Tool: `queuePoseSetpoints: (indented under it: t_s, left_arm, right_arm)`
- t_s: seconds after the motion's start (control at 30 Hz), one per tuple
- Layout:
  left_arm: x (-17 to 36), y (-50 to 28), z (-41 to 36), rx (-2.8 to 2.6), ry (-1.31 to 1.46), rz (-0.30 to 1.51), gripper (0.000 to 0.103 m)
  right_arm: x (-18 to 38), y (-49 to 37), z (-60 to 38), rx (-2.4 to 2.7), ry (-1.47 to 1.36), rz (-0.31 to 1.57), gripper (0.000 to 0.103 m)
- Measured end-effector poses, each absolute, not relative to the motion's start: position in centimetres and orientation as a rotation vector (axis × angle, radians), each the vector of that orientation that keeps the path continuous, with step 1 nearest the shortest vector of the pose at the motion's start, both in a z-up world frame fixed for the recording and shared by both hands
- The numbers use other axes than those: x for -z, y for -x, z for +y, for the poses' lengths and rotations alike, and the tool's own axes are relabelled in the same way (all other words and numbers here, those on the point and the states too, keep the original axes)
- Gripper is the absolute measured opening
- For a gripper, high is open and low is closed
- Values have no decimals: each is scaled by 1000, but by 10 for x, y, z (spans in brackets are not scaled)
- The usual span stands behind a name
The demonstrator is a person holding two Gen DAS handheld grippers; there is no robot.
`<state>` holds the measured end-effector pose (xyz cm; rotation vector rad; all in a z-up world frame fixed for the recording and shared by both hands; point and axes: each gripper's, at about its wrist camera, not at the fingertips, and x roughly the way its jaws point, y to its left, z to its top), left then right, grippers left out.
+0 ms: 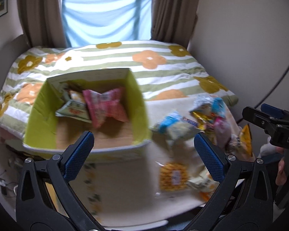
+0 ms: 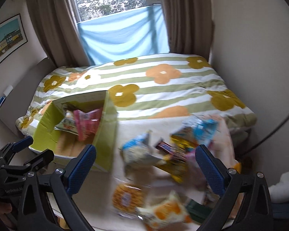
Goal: Organize snacks
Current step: 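Grasp the egg cake packet with the left tool while the right tool grasps the yellow barbecue chip bag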
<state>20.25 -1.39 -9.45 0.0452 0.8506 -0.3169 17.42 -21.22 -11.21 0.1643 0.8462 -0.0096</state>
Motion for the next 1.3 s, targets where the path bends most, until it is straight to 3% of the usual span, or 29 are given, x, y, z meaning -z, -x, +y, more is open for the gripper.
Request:
queuePoseSetpoints:
  t_s: [0.47, 1.0, 1.3]
  left_arm:
    - [137, -122, -139, 436, -142, 910, 103]
    - [256, -108, -201, 761, -539, 1037, 102]
    - [291, -121, -214, 808, -608, 1078, 86]
  right_arm:
    - [153, -93, -324, 71, -205, 917, 102]
    - [251, -81, -364, 165, -408, 1027, 102]
    - [284, -91, -362, 181, -471, 1047, 102]
